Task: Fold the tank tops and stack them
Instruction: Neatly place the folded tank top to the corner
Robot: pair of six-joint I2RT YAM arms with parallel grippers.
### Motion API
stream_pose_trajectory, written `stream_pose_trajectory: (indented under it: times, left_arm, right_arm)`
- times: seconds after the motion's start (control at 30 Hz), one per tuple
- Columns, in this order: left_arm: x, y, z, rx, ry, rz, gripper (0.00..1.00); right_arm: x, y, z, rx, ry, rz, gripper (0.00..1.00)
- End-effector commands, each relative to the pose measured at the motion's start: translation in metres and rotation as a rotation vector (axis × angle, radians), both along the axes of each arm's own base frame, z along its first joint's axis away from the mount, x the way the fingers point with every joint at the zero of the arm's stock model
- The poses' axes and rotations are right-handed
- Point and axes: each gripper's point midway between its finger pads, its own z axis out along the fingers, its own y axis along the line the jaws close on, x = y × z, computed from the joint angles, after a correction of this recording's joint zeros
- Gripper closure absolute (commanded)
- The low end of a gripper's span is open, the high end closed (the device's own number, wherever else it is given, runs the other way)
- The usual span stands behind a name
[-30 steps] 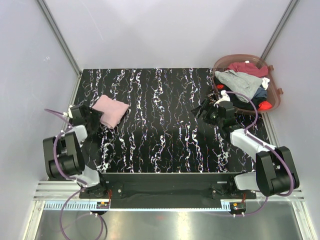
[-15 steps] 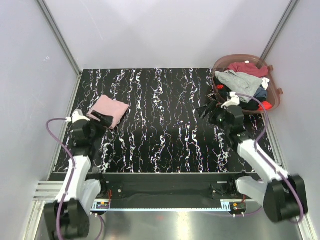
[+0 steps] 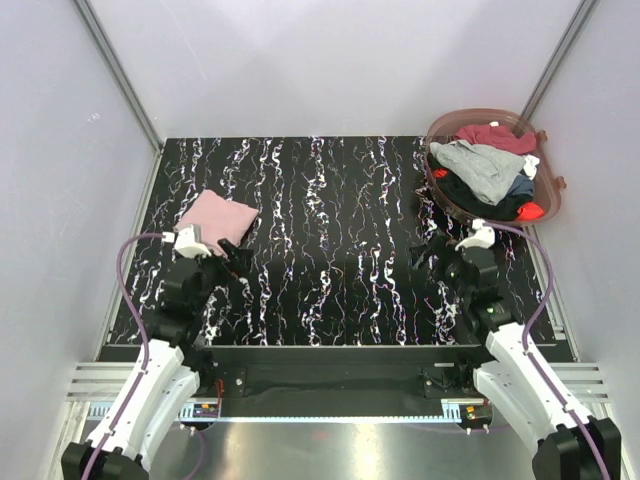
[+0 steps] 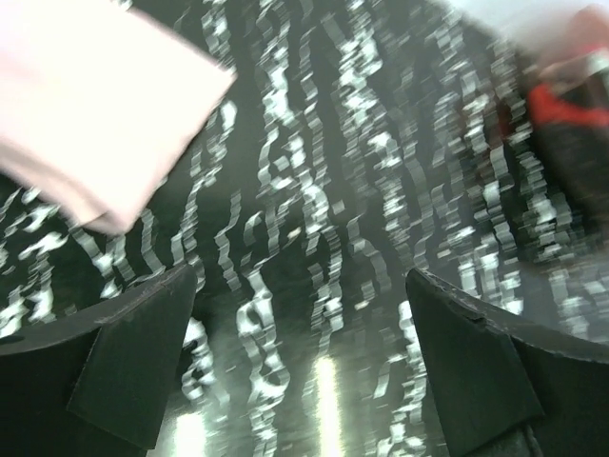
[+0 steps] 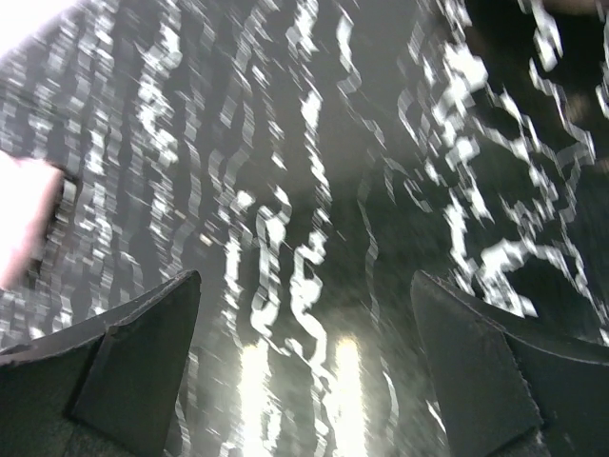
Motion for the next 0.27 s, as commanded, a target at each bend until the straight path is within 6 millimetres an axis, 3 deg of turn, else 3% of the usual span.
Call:
stream_pose_trajectory:
  times: [0.0, 0.07, 0.23]
  left_arm:
    - [-0.0029, 0.0147, -0.0174, 0.086, -0.007, 0.044, 0.01]
    - [-0.0047, 0.0128, -0.0093, 0.091, -0.044, 0.025, 0.01]
    - [-0.0063, 0.0166, -0.0116, 0.087, -0.045, 0.048, 0.01]
  right_arm:
    - [-0.0055, -0.0080, -0.0069, -0.012, -0.012, -0.038, 0.00]
    - [-0.0067, -0.0060, -0.0016, 0.002, -0.043, -0.027, 0.00]
    - [-0.0119, -0.0010, -0.0008, 0.010, -0.068, 0.012, 0.01]
